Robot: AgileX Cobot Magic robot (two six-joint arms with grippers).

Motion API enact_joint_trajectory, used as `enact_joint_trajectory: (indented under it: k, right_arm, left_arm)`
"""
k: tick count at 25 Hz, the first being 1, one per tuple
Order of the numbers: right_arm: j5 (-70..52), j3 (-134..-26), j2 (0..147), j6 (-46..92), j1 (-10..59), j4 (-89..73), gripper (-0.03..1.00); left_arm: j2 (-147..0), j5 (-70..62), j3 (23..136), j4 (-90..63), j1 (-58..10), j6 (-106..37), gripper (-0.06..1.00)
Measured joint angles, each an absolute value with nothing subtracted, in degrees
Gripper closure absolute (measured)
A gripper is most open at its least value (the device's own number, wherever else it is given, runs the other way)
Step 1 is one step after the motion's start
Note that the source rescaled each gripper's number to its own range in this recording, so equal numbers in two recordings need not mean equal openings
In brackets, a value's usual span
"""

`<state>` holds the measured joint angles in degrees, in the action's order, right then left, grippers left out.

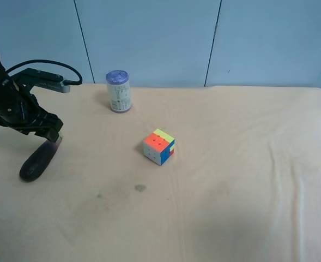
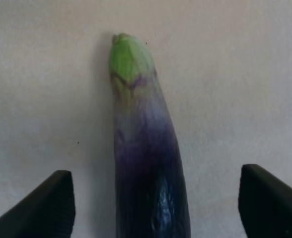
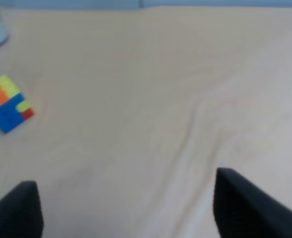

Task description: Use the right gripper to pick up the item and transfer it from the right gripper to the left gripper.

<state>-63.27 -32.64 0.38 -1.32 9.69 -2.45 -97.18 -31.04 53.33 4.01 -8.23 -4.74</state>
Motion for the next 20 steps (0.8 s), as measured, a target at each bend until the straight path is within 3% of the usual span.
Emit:
enact_joint_trajectory:
  k: [4, 10, 20]
  right_arm:
    - [-63.2, -32.6, 0.0, -1.3, 3.9, -2.5, 0.42]
    - [-63.2, -32.6, -0.1, -1.3, -0.5, -2.5, 0.42]
    - [-63.2, -32.6, -0.1, -1.3, -0.6, -2.5, 0.42]
  left_arm:
    - [-97.2, -31.2, 53.3, 4.0, -8.2, -4.7, 0.28]
    - [-94.9, -34.5, 53.3, 3.9, -8.2, -4.7, 0.00]
    - [-75.9, -49.9, 53.3, 3.6, -8.2, -2.7, -0.03]
